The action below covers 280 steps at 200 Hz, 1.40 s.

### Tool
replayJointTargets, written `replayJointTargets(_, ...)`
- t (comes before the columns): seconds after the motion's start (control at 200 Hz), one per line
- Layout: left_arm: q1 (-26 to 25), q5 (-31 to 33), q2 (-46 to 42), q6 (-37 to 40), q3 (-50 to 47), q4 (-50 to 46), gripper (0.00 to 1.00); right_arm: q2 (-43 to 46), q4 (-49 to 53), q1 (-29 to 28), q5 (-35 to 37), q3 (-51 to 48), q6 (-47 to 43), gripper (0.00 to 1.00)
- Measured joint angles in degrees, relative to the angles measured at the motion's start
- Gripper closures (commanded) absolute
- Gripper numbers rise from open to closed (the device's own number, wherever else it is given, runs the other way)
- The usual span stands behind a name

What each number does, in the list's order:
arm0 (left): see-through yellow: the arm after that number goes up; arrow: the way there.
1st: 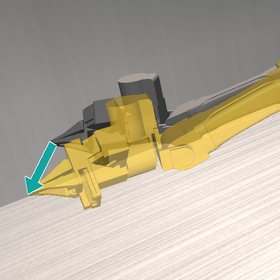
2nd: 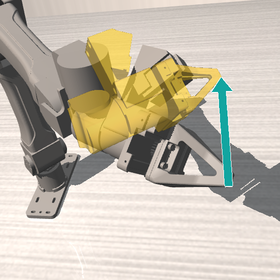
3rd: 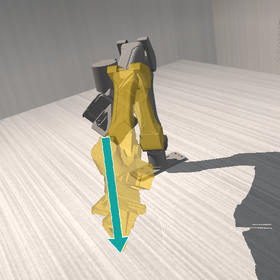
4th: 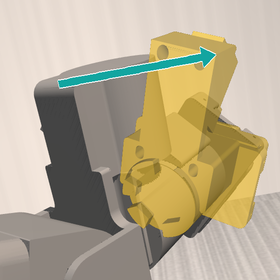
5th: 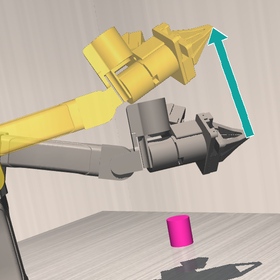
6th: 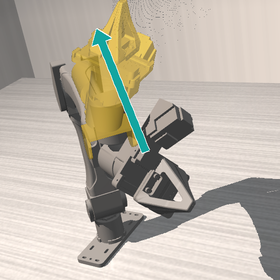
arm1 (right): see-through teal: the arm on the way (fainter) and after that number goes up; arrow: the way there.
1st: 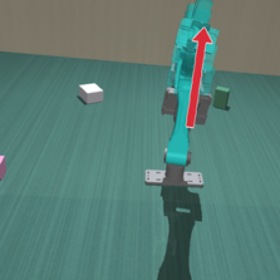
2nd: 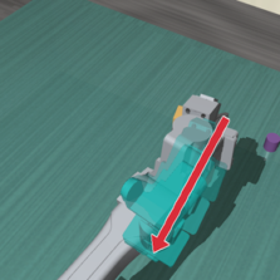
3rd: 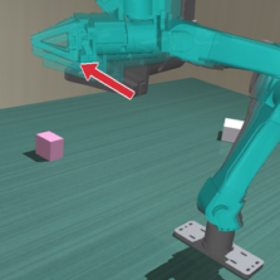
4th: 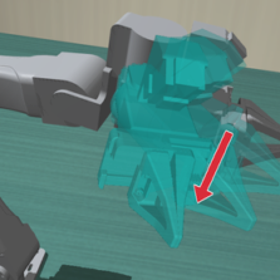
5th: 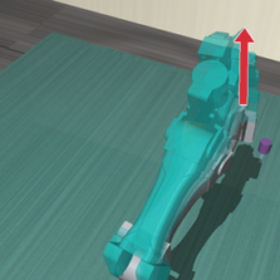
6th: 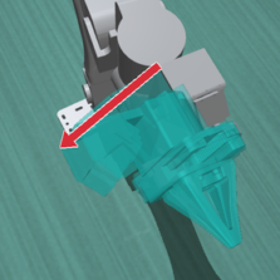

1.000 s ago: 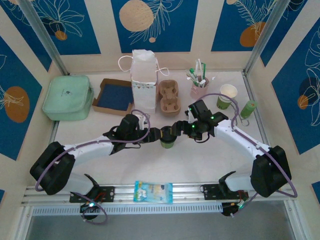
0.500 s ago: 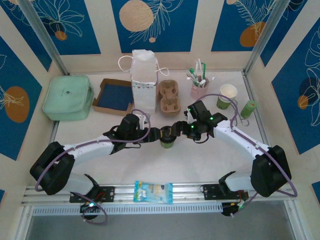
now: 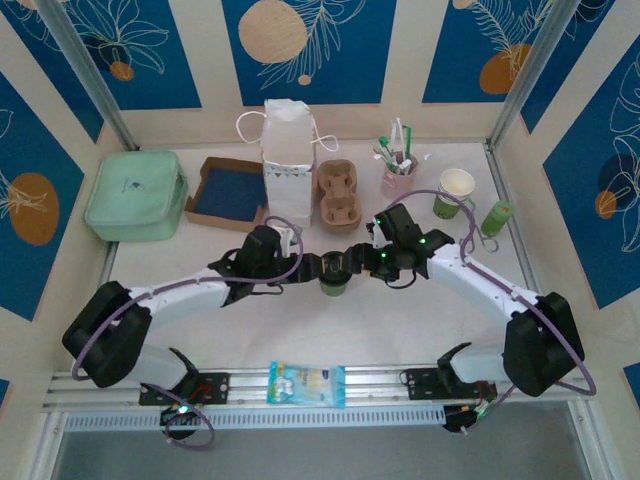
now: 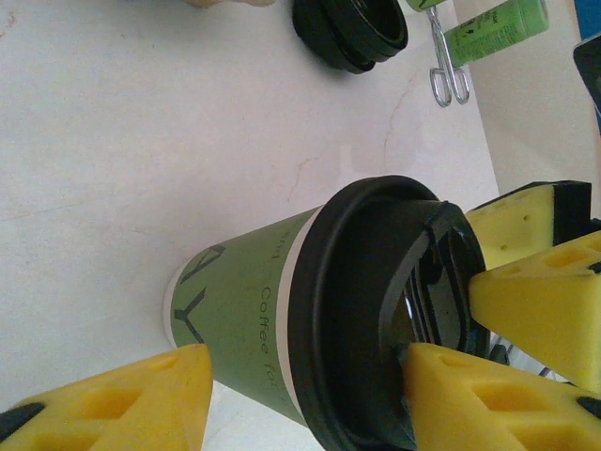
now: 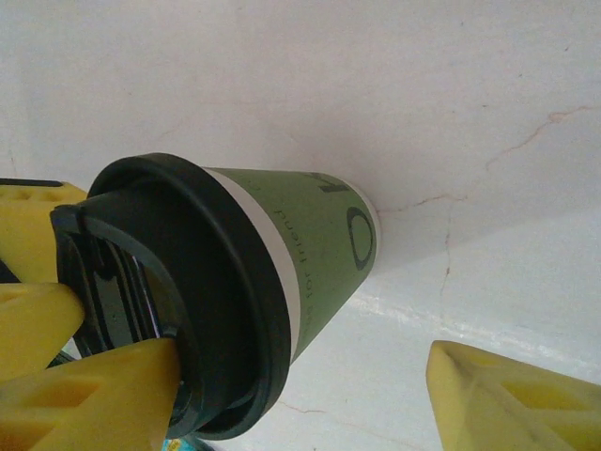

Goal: Pack the takeout coffee

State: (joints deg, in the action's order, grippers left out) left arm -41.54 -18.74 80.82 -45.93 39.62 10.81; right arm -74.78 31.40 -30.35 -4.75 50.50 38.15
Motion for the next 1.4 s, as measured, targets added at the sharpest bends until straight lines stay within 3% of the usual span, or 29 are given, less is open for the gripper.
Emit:
replayJointTargets(0.68, 0.0, 0.3, 1.8, 0.0, 0.7, 1.2, 0.46, 1.1, -5.4, 0.0, -0.9, -3.5, 1.9, 0.33)
replayJointTargets(1.401, 0.0, 2.3, 4.2, 0.0, -0.7, 8.6, 0.47, 2.1, -8.0, 1.2, -1.7, -5.4, 2.6, 0.36)
